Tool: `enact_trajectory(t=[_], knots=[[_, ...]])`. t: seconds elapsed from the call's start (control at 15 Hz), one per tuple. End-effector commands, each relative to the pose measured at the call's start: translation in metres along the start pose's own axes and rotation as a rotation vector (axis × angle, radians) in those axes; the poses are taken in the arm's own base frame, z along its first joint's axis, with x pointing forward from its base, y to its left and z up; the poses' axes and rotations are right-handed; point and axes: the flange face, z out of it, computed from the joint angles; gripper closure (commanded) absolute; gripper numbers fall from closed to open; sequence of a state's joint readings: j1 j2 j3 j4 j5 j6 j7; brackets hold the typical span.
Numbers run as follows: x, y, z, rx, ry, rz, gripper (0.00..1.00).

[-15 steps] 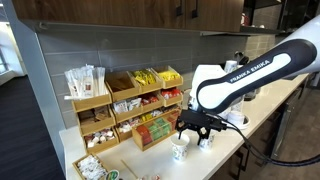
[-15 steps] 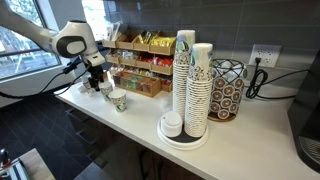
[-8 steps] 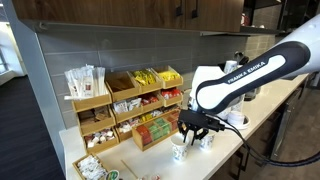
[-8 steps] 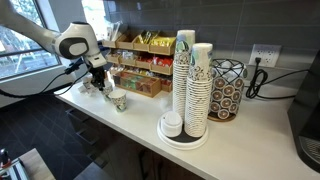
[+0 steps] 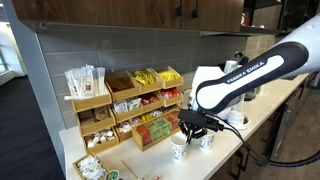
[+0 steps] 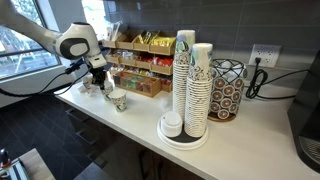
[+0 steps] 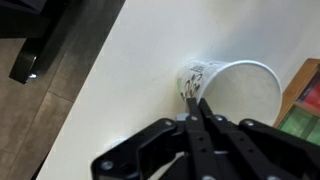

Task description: Stack up the cups on the counter and turn them upside down

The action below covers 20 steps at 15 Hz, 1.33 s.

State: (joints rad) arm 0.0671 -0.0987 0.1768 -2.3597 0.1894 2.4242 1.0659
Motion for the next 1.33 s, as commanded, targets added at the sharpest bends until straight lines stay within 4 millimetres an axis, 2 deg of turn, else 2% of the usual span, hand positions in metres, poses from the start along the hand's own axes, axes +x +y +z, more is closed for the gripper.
enact_trajectory(t=[0.0, 0.2, 0.4, 0.73, 1.0, 1.27], knots=[[-0.007, 0.002, -0.015, 0.020, -0.015, 0.001, 0.97], [-0.012, 0.011, -0.043, 0.022, 0.019, -0.011, 0.96], [-0.015, 0.028, -0.081, 0.051, 0.055, -0.003, 0.96], [-0.004, 0.062, -0.133, 0.123, 0.133, 0.065, 0.96], [0.013, 0.087, -0.145, 0.132, 0.209, 0.147, 0.96], [0.020, 0.103, -0.148, 0.129, 0.245, 0.202, 0.96]])
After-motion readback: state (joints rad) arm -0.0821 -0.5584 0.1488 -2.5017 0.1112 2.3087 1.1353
